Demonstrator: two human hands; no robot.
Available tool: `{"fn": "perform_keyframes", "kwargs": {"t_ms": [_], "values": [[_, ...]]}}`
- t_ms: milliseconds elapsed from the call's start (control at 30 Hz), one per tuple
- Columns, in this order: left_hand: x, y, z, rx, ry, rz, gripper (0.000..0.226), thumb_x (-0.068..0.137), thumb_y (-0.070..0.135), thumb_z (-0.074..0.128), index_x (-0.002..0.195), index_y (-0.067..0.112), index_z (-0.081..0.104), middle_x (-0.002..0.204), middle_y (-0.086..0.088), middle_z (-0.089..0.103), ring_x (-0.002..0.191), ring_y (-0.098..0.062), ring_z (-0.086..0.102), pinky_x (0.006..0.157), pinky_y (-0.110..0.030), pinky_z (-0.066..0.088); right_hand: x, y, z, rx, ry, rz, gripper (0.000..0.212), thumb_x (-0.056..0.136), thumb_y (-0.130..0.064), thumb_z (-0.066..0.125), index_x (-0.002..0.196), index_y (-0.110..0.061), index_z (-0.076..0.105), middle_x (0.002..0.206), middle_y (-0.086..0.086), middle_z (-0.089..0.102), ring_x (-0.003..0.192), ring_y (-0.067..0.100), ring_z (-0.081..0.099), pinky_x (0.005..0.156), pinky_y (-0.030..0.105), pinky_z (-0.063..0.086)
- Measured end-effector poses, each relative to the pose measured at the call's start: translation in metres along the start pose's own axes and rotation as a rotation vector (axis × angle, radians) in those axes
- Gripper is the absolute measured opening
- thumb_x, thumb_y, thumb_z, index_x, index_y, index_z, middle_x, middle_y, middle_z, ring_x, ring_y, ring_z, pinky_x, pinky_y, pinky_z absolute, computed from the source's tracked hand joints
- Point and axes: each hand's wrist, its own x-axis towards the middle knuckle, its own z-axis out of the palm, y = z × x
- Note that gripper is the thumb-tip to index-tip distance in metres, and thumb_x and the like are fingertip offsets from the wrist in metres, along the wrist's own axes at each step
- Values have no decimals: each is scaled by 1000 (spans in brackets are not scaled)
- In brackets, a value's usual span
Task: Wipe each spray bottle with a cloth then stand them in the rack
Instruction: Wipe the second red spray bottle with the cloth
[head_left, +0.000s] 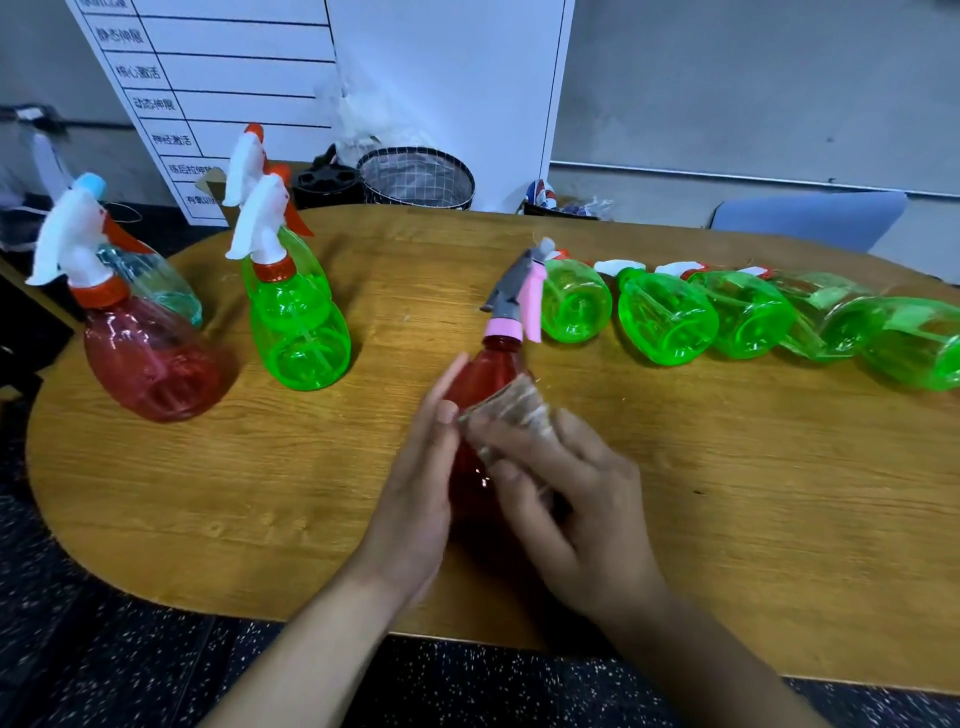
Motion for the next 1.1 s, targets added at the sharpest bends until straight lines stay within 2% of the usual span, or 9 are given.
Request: {"fn": "perform_keyframes", "kwargs": {"t_ms": [167, 267, 400, 533, 700, 833, 900, 1000, 1100], "values": [[-2, 9, 1, -101, -2, -21, 44, 109, 52, 46, 151, 45, 53, 150, -3, 64, 141, -27, 59, 125, -54, 36, -6, -5, -1, -95, -89, -174, 27, 102, -23, 64, 125, -22, 77, 90, -3, 56, 79, 5, 54, 74, 20, 48], [-4, 2, 2, 121, 0, 38, 49, 103, 63, 46, 150, 52, 54, 158, 12, 55, 152, -16, 46, 128, -55, 30, 2, -3, -11, -28, 105, -3, 30, 104, -22, 58, 130, -22, 73, 98, -7, 60, 86, -1, 57, 77, 17, 46], [-7, -1, 7, 244, -83, 92, 46, 105, 53, 42, 150, 48, 46, 155, 39, 46, 150, 10, 35, 129, -33, 31, 11, 10, -9, 35, 164, 190, 34, 107, -23, 55, 138, -24, 68, 108, 1, 71, 99, 15, 68, 86, 32, 54], [-3, -2, 2, 133, -44, 34, 54, 102, 63, 44, 153, 49, 50, 161, 15, 51, 154, -12, 41, 128, -55, 29, 3, 5, -9, 5, 35, 75, 33, 106, -24, 58, 137, -21, 69, 107, -3, 66, 94, 7, 64, 80, 23, 51], [1, 4, 0, -135, 9, -4, 51, 105, 49, 42, 154, 39, 52, 154, -1, 61, 145, -27, 55, 127, -56, 32, -9, -4, -1, -99, -135, -190, 29, 102, -22, 65, 129, -22, 76, 100, 1, 65, 88, 11, 64, 81, 24, 54], [-3, 4, 3, -46, 32, 20, 47, 107, 54, 44, 152, 42, 55, 158, 3, 56, 149, -23, 50, 128, -58, 30, -3, -5, -8, -44, 30, -51, 31, 105, -24, 58, 132, -21, 72, 99, -8, 60, 86, -3, 56, 78, 14, 45], [-4, -2, 4, 131, -22, 58, 48, 107, 56, 41, 151, 44, 54, 159, 17, 52, 153, -12, 43, 128, -48, 31, 4, 0, -11, -29, 141, 82, 33, 106, -25, 55, 136, -22, 69, 107, -3, 68, 95, 3, 63, 84, 16, 46], [-6, -5, 7, 276, -115, 119, 42, 109, 45, 36, 149, 45, 47, 153, 40, 47, 149, 11, 36, 120, -13, 30, 9, 9, -12, 17, 181, 194, 34, 107, -21, 55, 137, -22, 68, 118, -4, 72, 108, 10, 68, 91, 24, 50], [-3, -4, 4, 209, -84, 84, 45, 109, 49, 39, 152, 42, 49, 158, 27, 50, 152, 2, 38, 128, -29, 29, 5, 8, -12, 24, 90, 156, 33, 106, -23, 58, 136, -22, 70, 114, 2, 71, 103, 15, 69, 86, 33, 55]]}}
